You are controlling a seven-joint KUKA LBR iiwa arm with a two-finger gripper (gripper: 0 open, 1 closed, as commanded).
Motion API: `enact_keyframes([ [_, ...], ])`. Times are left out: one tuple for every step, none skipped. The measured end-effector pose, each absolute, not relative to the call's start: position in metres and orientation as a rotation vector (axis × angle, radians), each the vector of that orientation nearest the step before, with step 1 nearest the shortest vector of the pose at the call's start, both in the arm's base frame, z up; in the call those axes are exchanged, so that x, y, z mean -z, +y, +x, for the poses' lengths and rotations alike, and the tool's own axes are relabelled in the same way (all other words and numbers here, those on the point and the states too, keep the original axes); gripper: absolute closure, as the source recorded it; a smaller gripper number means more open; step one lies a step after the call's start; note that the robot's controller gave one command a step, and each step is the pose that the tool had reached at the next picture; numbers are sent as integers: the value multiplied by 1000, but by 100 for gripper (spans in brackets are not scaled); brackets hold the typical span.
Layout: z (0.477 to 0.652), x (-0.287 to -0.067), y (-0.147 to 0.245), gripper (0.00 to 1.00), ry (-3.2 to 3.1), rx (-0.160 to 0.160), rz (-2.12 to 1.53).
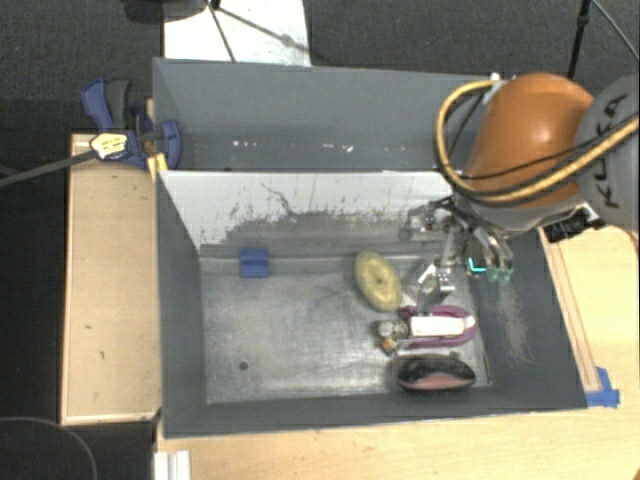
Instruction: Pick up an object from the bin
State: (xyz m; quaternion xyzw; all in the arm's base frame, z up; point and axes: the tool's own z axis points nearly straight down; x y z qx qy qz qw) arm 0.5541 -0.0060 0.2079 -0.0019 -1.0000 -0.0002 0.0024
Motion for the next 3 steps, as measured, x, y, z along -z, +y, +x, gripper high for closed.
enact_keyframes([
  [509, -77, -84, 0, -3195, -14, 122],
  [516, -102, -90, 0, -3149, -1, 49],
  [515, -100, -96, 0, -3147, 0, -61],
])
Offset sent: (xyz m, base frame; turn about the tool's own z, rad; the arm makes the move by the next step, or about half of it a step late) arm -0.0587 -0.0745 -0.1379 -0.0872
